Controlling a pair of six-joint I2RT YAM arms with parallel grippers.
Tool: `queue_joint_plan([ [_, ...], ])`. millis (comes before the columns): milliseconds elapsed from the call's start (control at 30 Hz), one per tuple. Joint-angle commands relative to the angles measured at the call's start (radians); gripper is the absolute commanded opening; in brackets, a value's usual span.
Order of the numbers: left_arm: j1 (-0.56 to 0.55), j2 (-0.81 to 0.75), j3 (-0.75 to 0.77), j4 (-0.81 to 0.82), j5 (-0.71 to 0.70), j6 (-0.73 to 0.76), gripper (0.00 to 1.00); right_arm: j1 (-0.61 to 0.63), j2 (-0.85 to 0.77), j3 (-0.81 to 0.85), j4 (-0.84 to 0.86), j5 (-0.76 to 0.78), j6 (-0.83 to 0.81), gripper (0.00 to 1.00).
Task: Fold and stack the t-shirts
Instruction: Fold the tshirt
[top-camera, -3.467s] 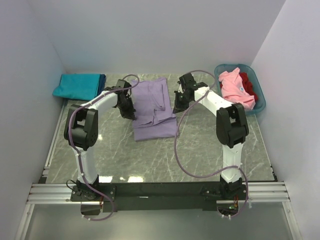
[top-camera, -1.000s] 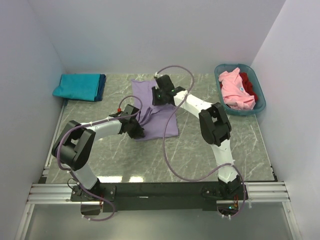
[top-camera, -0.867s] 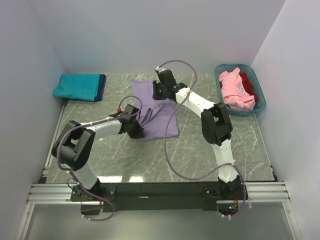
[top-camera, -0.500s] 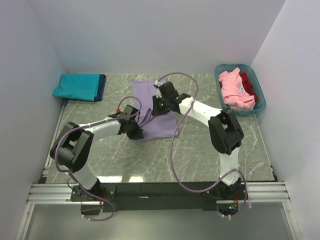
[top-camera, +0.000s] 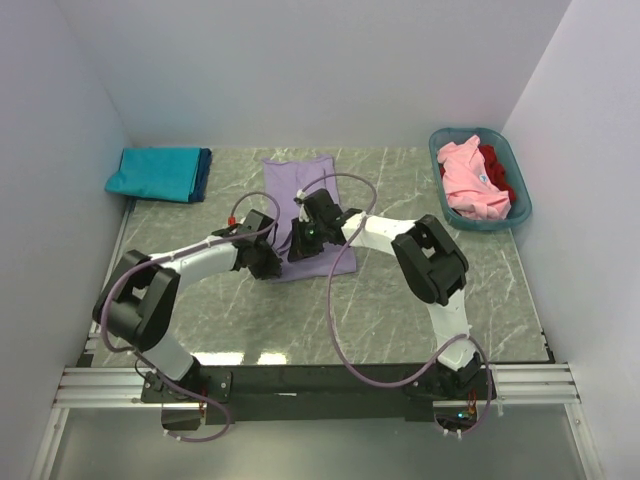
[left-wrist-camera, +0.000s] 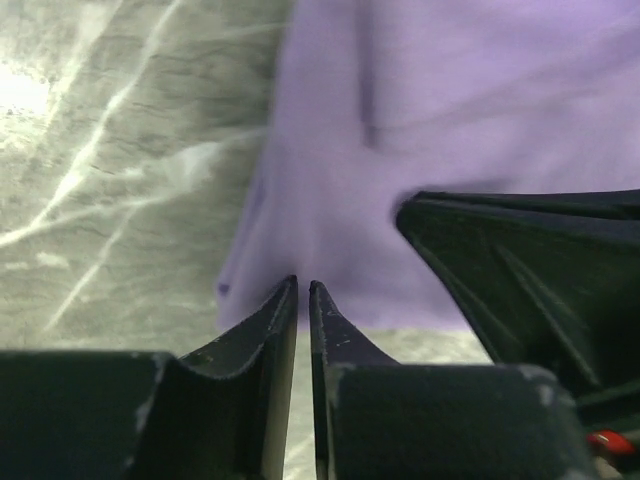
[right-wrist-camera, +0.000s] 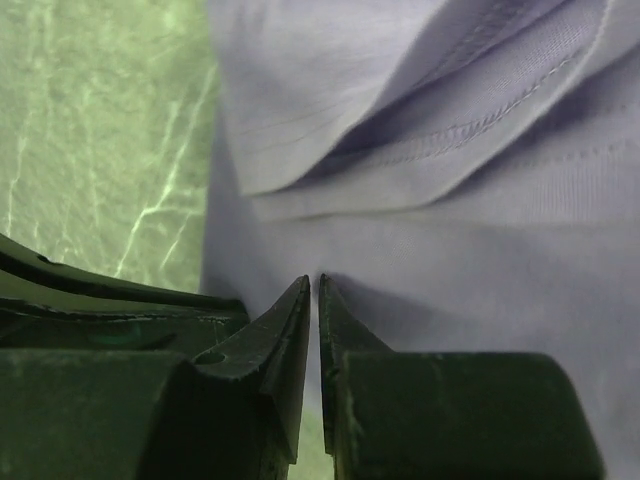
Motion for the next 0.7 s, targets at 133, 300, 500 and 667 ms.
queue_joint_plan([
  [133, 0.019, 0.052, -0.012, -0.019, 0.018, 0.01, 0.1, -0.002, 0.067, 0.055, 0.084, -0.031, 0.039, 0.15],
  [300, 0.024, 0.069, -0.012, -0.029, 0.035, 0.015, 0.09, -0.011, 0.101, 0.123, 0.092, 0.022, 0.027, 0.15],
  [500, 0.024, 0.068, -0.017, -0.028, 0.039, 0.019, 0.08, -0.064, 0.189, 0.305, 0.095, 0.102, -0.01, 0.17],
  [667, 0.024, 0.057, -0.02, -0.04, 0.042, 0.024, 0.08, -0.128, 0.314, 0.629, -0.034, 0.163, -0.068, 0.21],
])
